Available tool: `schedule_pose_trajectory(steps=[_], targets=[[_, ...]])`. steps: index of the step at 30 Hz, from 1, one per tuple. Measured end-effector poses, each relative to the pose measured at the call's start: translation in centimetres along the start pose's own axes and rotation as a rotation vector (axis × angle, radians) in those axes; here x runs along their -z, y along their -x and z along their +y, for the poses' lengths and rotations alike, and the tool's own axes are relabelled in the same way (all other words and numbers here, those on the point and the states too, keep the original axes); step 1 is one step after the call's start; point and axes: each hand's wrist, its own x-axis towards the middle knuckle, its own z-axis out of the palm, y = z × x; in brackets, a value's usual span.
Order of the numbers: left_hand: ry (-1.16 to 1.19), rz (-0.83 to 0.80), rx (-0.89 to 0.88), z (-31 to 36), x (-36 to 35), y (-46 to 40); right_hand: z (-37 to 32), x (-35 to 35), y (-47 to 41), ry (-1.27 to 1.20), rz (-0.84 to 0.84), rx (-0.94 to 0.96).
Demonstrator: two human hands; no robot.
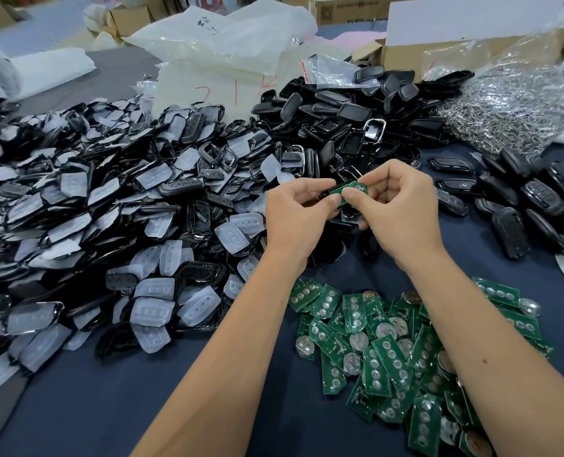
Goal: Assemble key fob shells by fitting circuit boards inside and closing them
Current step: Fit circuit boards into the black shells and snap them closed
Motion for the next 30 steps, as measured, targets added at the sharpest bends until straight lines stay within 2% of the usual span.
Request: schedule_pose_trajectory(steps=[4,11,16,21,26,30], targets=[[0.005,-0.037,0.069,0.2,0.2,0.0,-0.4,-0.2,0.2,0.058,0.034,0.018],[-0.021,-0.015,0.061,0.7,0.5,0.2,-0.4,-0.1,0.3,0.08,0.055,-0.04],[-0.037,-0.049,0.047,0.8,0.9,-0.1,0.2,0.3,-0.1,0.008,0.018,-0.121],[0.0,-0.1,0.023,1.0,1.4,-0.5,-0.3,0.5,-0.3,-0.238,-0.132,-0.156],[0.209,-0.096,0.084,1.7,1.7,-0.5,-2.0,-0.5,-0.8,-0.343,-0.075,-0.131],[0.137,-0.05,0.039,3.5,4.0,-1.0,-4.1,-2.7,-0.4,-0.288,-0.091,-0.19]])
